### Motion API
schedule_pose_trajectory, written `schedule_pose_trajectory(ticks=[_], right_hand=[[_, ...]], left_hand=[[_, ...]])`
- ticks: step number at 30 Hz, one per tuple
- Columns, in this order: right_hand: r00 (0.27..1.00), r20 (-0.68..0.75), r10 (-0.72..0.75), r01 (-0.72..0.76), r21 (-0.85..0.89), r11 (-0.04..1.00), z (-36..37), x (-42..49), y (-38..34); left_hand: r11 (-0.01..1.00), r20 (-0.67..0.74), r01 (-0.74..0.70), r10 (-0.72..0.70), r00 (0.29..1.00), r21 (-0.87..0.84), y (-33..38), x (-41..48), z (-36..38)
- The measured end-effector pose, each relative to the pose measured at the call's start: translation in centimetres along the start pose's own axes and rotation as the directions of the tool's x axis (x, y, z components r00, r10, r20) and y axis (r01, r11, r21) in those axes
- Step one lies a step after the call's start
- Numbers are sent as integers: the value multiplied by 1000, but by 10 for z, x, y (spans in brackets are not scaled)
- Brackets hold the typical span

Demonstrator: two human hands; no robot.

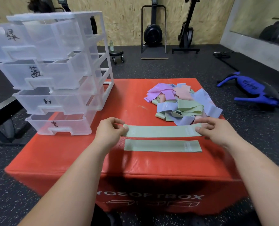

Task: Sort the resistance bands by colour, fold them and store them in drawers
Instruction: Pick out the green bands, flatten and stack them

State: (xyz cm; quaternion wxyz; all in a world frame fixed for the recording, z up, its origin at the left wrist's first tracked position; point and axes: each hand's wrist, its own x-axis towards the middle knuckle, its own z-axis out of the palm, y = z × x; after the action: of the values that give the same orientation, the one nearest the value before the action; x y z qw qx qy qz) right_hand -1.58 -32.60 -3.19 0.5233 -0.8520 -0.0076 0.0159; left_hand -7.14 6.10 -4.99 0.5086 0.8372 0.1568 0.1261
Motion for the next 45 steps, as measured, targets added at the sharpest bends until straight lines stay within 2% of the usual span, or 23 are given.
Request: schedule_pose_trajectory(ticks=[3,13,18,21,23,26,28,31,34,45], right_hand=[[999,0,-42,41,-260,965,0,2,11],[996,82,-29,66,-498,865,18,3,20],[993,118,-7,74,-572,817,19,5,21],[988,150,-41,124,-600,790,12,5,16],[974,218,-66,186,-597,781,4,5,15],[923,383,-35,277,-600,751,-5,2,19],[912,410,-18,296,-626,722,-6,1,24],[926,376,-24,260,-591,764,-8,1,26],[928,373,-24,258,-593,763,-9,2,26],[928,371,-30,253,-568,783,-8,-3,24]], left_hand=[[963,69,-50,32,997,267,0,-8,2],[809,191,-225,143,971,543,-12,-15,16],[766,237,-302,200,951,567,-16,-6,17],[778,326,-365,218,920,512,-11,-3,9],[764,448,-426,203,871,484,-9,-3,2],[682,581,-511,153,799,523,-8,-5,-4],[659,568,-518,165,807,545,-8,-6,-5],[700,527,-482,176,831,527,-7,-6,-7],[717,524,-467,166,835,517,-8,-7,-9],[644,532,-515,191,825,566,-12,-4,-6]])
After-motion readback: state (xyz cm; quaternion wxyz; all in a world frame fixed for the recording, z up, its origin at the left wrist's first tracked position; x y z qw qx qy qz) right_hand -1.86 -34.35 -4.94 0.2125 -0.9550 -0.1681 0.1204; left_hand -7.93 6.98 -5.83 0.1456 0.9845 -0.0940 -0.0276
